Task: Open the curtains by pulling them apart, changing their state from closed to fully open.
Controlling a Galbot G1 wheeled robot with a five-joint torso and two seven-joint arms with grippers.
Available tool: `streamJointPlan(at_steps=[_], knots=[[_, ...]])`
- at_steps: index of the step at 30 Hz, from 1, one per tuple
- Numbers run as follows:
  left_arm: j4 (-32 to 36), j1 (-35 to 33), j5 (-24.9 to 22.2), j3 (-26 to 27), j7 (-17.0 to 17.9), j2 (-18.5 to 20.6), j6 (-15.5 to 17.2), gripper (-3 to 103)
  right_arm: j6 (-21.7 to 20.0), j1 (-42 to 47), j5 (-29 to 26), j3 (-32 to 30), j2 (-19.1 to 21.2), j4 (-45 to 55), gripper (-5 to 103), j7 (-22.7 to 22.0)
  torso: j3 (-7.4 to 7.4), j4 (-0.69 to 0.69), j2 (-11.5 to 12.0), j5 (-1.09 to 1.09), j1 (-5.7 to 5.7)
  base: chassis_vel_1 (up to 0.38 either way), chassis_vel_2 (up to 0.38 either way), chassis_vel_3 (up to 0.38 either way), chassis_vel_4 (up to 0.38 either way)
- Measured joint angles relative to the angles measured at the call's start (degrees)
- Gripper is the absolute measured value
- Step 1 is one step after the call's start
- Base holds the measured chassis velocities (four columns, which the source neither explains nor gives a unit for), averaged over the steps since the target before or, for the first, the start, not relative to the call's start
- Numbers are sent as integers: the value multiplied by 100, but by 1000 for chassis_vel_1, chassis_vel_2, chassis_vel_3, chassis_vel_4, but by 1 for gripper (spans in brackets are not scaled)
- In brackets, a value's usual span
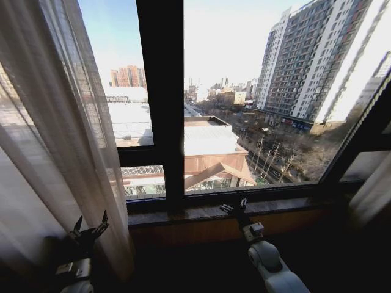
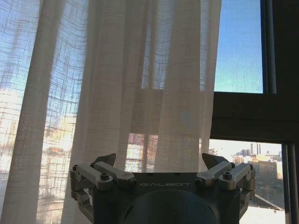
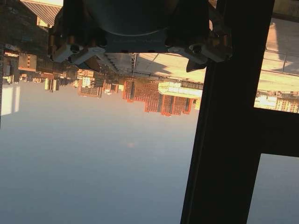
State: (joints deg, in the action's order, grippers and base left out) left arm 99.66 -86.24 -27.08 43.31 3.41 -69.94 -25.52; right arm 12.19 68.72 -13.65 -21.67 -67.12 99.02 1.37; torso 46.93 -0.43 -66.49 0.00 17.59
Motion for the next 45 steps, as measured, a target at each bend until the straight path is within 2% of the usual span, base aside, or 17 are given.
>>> streamJointPlan(at_steps=[45], knots=[[0, 0, 0, 0, 0, 0, 0, 100, 0, 0, 0, 0, 0, 0, 100, 0, 0, 0, 0, 0, 0, 0, 0, 0, 0]])
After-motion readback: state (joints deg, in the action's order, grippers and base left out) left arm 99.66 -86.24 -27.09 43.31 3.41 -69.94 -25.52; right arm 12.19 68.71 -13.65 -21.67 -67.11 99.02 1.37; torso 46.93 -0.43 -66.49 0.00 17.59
